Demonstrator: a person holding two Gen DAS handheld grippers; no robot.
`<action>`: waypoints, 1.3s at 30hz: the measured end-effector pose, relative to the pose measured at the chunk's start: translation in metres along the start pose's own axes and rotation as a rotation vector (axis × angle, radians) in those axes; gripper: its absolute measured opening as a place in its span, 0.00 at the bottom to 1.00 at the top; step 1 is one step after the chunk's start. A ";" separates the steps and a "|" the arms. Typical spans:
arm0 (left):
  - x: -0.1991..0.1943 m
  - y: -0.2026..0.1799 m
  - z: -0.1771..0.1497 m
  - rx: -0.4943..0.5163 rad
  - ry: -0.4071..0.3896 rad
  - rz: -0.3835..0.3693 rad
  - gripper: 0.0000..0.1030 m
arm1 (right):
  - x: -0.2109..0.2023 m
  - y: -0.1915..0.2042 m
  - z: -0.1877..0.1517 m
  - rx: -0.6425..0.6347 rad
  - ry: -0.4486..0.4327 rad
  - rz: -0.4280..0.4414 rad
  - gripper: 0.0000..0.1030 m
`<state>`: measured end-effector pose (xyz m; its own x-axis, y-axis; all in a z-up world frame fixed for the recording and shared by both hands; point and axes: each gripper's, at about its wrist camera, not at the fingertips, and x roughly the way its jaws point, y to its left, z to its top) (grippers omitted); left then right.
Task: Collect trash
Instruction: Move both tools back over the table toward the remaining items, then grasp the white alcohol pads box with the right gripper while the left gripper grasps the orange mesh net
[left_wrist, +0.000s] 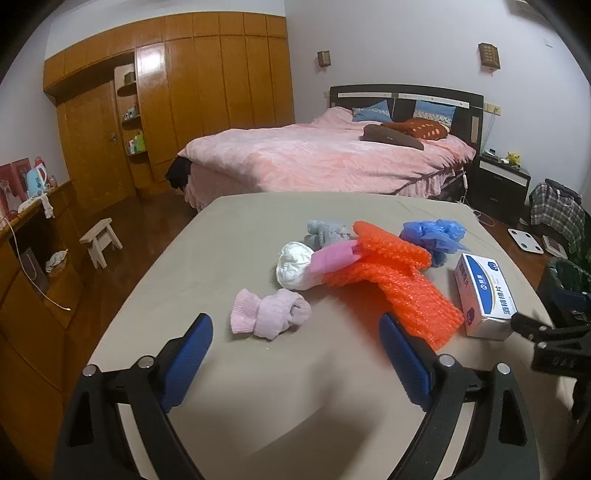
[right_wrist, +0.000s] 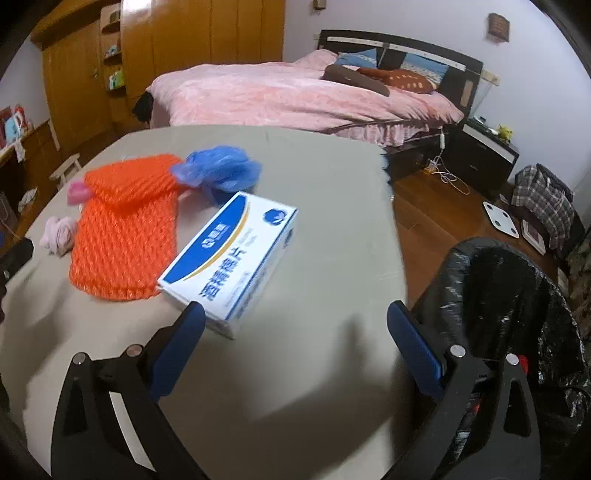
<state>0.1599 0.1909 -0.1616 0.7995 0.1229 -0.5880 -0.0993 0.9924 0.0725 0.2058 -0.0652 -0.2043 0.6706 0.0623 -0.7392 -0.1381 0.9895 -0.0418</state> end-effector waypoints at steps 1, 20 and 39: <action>0.000 0.000 0.000 0.000 0.000 0.000 0.87 | -0.002 -0.002 0.000 0.002 -0.004 0.009 0.93; 0.005 0.006 0.003 -0.029 0.001 0.002 0.87 | 0.021 0.019 0.010 0.026 0.020 0.021 0.93; 0.006 -0.004 0.004 -0.019 0.004 -0.013 0.87 | 0.041 0.007 0.021 0.049 0.054 0.080 0.57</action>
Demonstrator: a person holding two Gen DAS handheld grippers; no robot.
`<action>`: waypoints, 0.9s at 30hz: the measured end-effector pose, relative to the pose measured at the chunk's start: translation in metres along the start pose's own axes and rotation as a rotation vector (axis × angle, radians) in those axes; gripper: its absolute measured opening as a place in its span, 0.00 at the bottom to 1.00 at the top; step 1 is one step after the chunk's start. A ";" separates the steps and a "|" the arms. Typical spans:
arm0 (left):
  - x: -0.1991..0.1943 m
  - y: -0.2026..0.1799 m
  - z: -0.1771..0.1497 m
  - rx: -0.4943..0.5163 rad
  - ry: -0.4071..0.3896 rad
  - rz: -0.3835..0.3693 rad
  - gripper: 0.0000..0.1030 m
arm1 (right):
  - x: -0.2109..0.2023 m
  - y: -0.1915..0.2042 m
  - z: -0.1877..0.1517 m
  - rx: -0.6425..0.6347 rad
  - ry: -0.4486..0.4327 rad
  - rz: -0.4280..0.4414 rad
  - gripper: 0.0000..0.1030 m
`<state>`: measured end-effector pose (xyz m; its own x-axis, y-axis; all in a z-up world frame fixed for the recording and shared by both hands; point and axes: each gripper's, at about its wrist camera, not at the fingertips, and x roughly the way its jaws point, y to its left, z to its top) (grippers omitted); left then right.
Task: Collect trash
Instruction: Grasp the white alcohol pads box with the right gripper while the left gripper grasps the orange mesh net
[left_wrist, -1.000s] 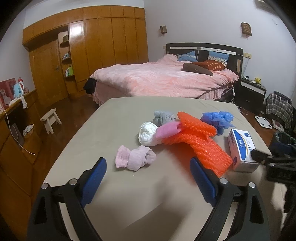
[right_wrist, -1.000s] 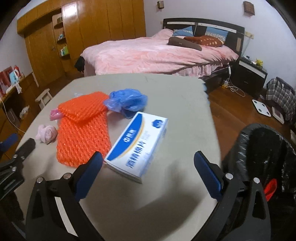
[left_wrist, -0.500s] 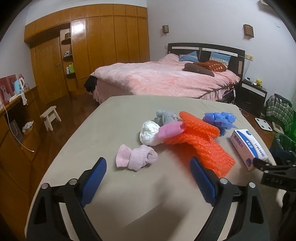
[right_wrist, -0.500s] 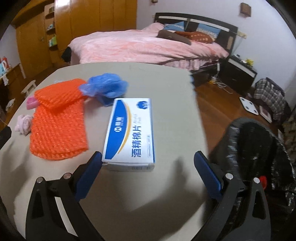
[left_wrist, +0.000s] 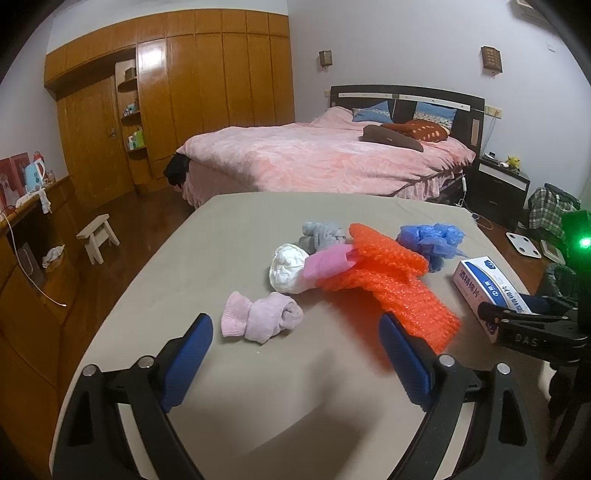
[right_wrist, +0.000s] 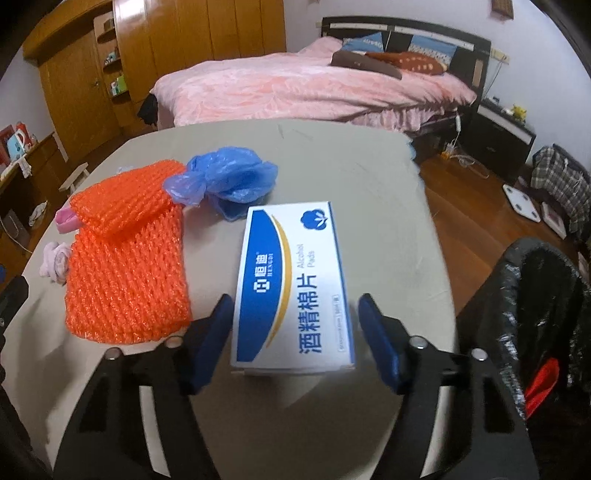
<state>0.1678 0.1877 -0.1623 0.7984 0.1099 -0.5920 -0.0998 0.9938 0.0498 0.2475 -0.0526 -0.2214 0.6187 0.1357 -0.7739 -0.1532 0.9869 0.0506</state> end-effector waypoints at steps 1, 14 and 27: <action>0.000 -0.001 0.000 0.001 0.001 -0.003 0.87 | 0.002 0.001 -0.001 -0.008 0.010 0.007 0.52; 0.016 -0.047 0.009 0.024 0.037 -0.132 0.72 | -0.024 -0.012 0.005 0.010 -0.053 0.023 0.52; 0.040 -0.077 0.007 0.059 0.113 -0.162 0.14 | -0.036 -0.022 0.000 0.000 -0.053 0.027 0.52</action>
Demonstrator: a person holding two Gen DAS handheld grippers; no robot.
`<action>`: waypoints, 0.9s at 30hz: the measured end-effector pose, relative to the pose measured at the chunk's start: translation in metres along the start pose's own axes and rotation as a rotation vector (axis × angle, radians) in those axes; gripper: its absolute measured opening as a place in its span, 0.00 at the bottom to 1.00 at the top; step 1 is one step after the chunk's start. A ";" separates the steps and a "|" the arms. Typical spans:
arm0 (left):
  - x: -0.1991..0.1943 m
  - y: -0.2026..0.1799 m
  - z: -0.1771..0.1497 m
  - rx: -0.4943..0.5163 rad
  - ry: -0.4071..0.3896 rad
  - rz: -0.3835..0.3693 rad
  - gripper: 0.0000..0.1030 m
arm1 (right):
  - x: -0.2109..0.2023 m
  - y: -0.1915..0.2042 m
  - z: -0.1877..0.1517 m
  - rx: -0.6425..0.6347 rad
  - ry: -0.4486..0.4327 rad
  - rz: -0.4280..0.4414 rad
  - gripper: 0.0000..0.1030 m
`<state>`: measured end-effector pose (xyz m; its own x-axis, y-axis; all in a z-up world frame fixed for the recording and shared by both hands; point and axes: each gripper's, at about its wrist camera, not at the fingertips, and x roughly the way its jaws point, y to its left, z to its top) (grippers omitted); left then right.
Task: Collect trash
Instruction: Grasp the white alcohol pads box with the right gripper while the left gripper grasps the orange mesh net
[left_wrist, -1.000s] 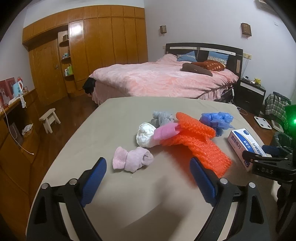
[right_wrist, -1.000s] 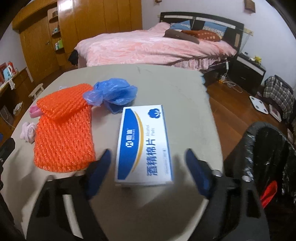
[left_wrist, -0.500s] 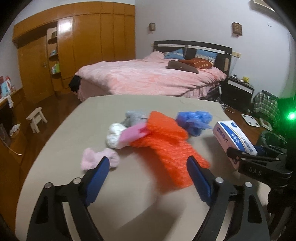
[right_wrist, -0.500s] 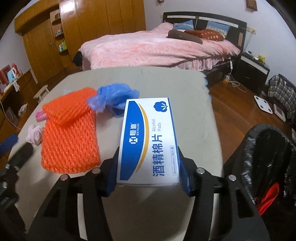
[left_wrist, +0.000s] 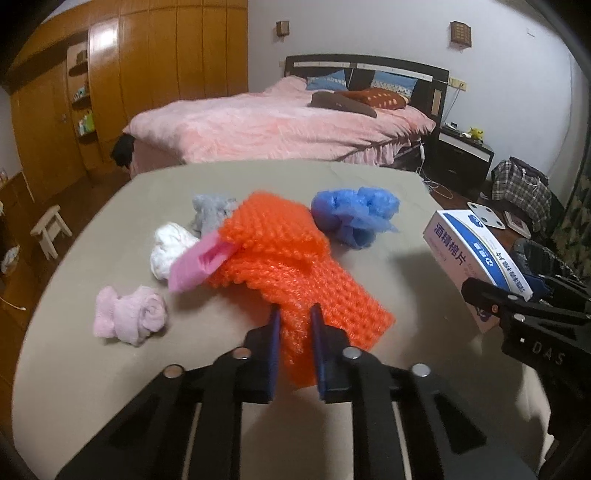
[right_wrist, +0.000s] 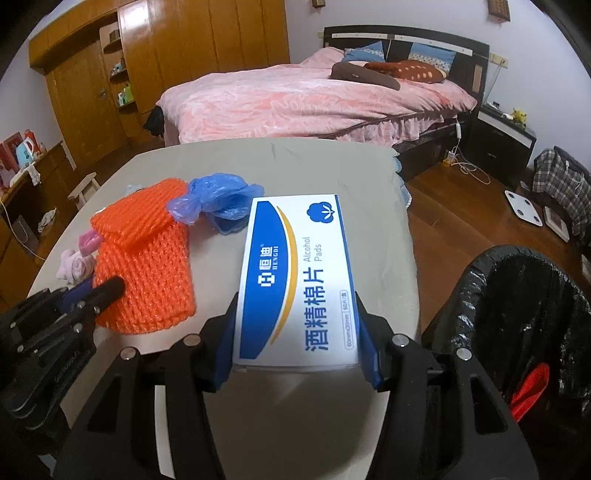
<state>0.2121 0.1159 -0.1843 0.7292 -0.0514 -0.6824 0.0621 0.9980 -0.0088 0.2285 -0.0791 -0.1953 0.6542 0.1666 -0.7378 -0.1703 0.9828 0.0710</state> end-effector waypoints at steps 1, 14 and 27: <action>-0.004 -0.001 0.001 0.003 -0.010 0.003 0.13 | -0.002 0.000 0.000 -0.002 -0.003 0.000 0.52; -0.076 -0.007 0.012 0.030 -0.109 -0.038 0.13 | -0.051 -0.005 0.003 -0.001 -0.065 0.026 0.52; -0.074 -0.016 0.002 0.075 -0.060 0.013 0.13 | -0.080 -0.012 -0.005 0.013 -0.090 0.030 0.52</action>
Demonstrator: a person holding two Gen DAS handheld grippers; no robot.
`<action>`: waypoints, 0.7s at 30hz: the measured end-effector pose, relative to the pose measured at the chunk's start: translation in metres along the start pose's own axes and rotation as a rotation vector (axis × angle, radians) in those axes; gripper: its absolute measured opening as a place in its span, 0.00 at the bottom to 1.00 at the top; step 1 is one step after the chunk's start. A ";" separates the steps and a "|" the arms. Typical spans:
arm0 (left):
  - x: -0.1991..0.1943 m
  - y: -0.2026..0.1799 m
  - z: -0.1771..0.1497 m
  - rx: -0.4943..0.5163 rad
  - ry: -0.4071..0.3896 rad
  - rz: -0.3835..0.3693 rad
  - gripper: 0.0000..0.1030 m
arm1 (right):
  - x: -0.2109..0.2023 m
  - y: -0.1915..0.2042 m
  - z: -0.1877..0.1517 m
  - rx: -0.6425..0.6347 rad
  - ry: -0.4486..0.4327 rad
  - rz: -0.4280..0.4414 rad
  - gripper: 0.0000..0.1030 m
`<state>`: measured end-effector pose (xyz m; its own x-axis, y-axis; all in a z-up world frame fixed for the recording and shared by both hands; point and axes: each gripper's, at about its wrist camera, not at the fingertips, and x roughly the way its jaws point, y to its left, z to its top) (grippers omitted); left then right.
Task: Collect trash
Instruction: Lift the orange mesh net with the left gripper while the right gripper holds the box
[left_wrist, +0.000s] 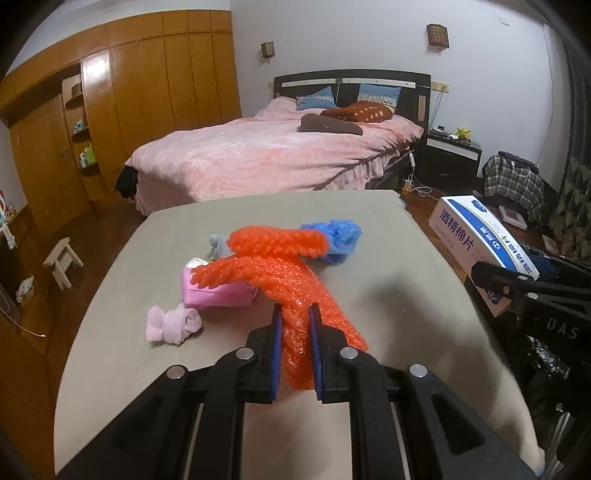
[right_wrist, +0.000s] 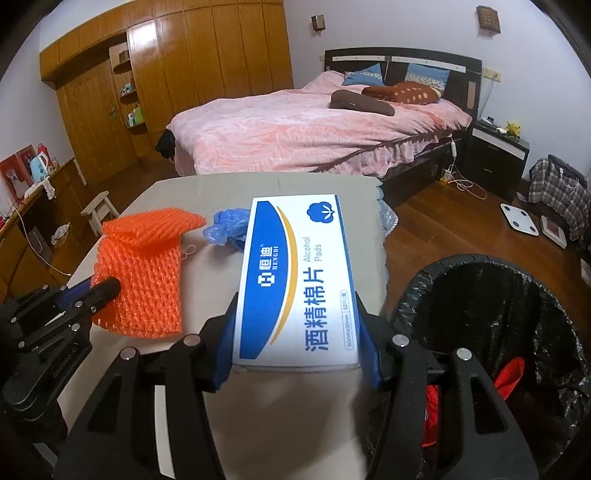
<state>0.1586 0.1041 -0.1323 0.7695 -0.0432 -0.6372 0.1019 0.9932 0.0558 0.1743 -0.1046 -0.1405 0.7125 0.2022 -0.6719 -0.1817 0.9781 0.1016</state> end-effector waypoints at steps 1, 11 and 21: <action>-0.003 0.000 -0.002 -0.002 -0.002 -0.003 0.13 | -0.001 0.000 0.000 0.002 -0.001 0.001 0.52; -0.006 0.003 -0.003 -0.024 0.018 -0.053 0.13 | -0.011 -0.003 -0.005 0.006 0.008 -0.011 0.52; 0.006 0.018 -0.008 -0.048 0.063 -0.046 0.17 | 0.003 0.002 -0.013 -0.007 0.045 -0.019 0.52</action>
<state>0.1603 0.1222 -0.1412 0.7237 -0.0840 -0.6850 0.1050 0.9944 -0.0110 0.1676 -0.1025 -0.1519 0.6847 0.1813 -0.7060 -0.1735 0.9813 0.0837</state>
